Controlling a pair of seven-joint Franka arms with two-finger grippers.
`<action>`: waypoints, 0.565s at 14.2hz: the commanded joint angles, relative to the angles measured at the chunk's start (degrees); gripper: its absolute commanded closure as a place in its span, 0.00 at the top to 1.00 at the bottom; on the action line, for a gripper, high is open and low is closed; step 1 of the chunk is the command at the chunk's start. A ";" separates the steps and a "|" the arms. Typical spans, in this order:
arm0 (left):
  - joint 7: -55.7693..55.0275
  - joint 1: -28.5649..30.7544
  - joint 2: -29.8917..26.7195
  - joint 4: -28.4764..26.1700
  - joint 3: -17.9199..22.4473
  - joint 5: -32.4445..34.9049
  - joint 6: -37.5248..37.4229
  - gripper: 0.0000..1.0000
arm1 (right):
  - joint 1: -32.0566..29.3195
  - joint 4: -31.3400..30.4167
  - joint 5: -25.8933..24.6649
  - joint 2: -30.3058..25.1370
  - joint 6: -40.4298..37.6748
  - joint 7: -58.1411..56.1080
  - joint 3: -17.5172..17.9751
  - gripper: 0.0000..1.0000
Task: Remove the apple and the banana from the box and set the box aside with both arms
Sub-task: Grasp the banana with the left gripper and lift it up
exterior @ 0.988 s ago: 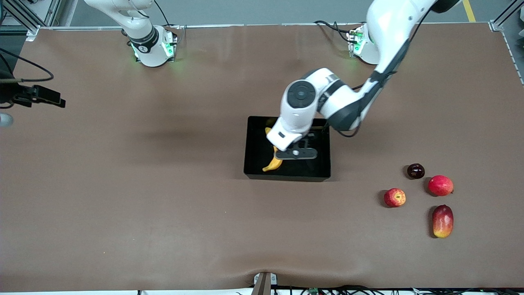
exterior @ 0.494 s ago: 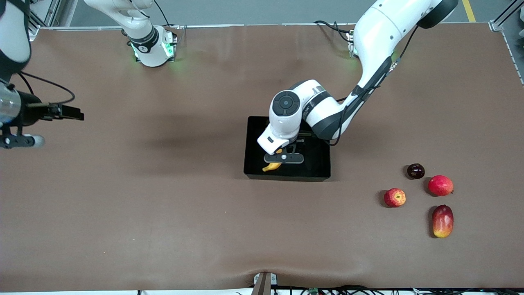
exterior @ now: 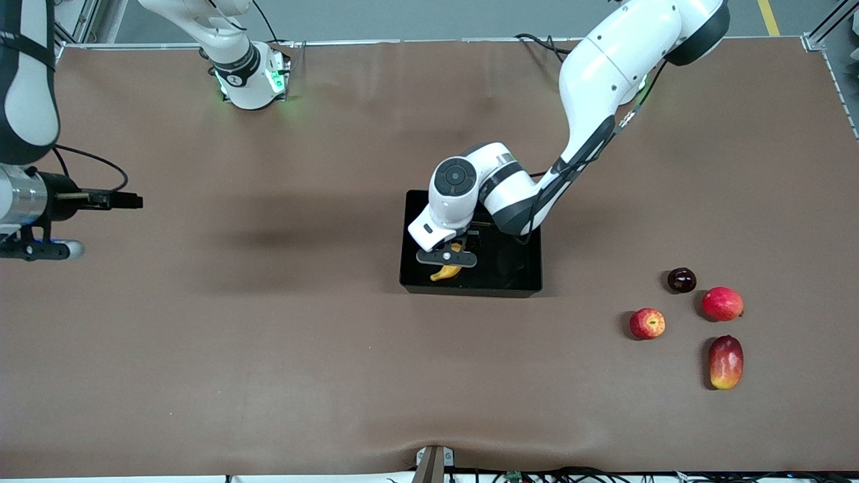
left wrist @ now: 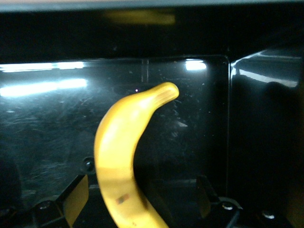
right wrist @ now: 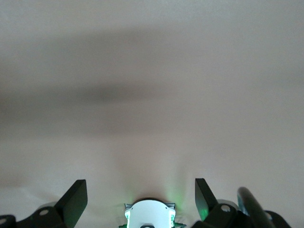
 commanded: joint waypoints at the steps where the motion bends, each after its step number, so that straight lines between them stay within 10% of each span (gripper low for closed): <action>1: -0.46 -0.80 1.67 1.29 0.52 1.53 0.78 1.00 | -1.48 -4.55 2.70 -0.46 2.67 0.20 0.51 1.00; 5: -2.30 -3.34 1.85 0.94 2.89 1.71 0.61 0.76 | -1.21 -7.91 4.48 -0.73 6.01 0.72 0.51 1.00; 8: -3.27 -5.45 1.85 1.02 5.18 1.62 0.61 0.39 | -1.04 -7.82 8.24 -0.73 6.53 2.13 0.60 1.00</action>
